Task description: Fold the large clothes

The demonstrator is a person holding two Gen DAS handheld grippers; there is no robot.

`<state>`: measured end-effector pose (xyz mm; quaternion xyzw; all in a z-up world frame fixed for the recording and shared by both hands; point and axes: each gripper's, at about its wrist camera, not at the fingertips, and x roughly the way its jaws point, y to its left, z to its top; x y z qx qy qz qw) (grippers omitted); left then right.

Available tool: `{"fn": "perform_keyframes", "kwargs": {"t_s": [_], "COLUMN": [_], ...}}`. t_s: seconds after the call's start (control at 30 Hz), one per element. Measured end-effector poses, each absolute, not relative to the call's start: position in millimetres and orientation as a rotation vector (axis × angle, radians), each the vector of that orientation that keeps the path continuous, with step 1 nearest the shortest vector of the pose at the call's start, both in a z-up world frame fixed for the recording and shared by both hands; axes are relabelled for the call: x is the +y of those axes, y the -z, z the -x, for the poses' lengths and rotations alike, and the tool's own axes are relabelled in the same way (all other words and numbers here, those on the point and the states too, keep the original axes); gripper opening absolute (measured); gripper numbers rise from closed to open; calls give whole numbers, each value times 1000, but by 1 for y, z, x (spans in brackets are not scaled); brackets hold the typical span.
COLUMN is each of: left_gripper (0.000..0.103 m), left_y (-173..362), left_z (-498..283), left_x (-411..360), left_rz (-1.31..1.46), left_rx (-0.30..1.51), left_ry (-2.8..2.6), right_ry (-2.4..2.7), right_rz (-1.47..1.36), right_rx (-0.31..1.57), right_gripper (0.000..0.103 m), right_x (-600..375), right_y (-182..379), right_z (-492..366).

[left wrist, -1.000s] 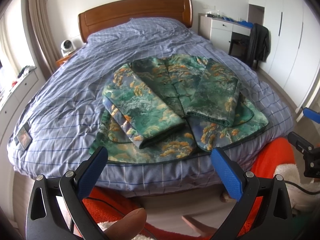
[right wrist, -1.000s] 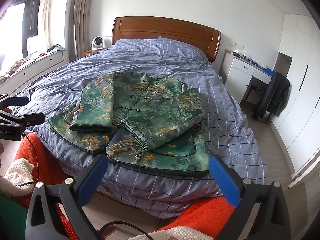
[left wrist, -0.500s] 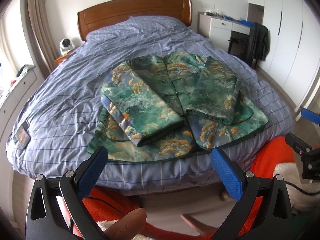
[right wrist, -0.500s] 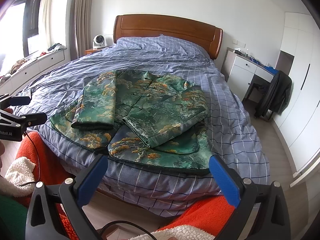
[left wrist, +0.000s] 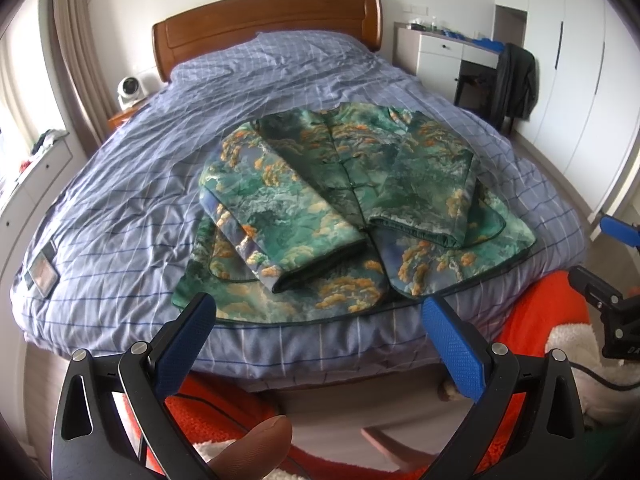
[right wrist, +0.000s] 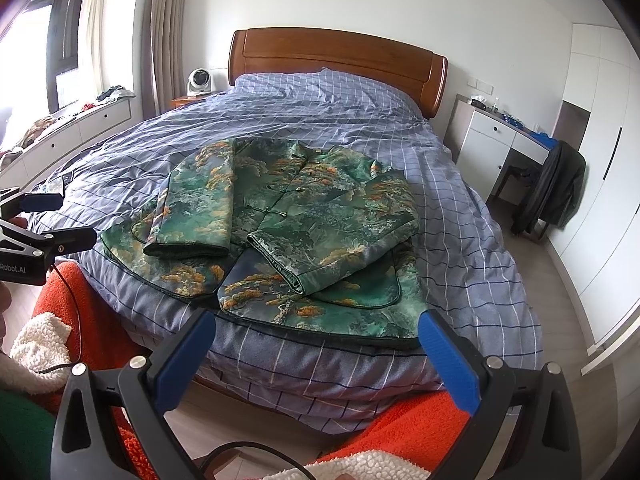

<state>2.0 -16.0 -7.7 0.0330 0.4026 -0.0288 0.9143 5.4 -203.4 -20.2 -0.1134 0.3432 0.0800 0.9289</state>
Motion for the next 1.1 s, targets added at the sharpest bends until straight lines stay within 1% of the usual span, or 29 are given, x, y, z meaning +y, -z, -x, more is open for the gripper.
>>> {"fn": "perform_keyframes", "kwargs": {"t_s": [1.1], "left_gripper": [103], "left_y": [7], "left_z": [0], "left_x": [-19], "left_rz": [-69], "left_rx": [831], "left_ry": [66], "right_ry": [-165], "right_rz": [233], "right_rx": [703], "right_gripper": [103], "right_x": [-201], "right_y": [22], "right_z": [-5]}}
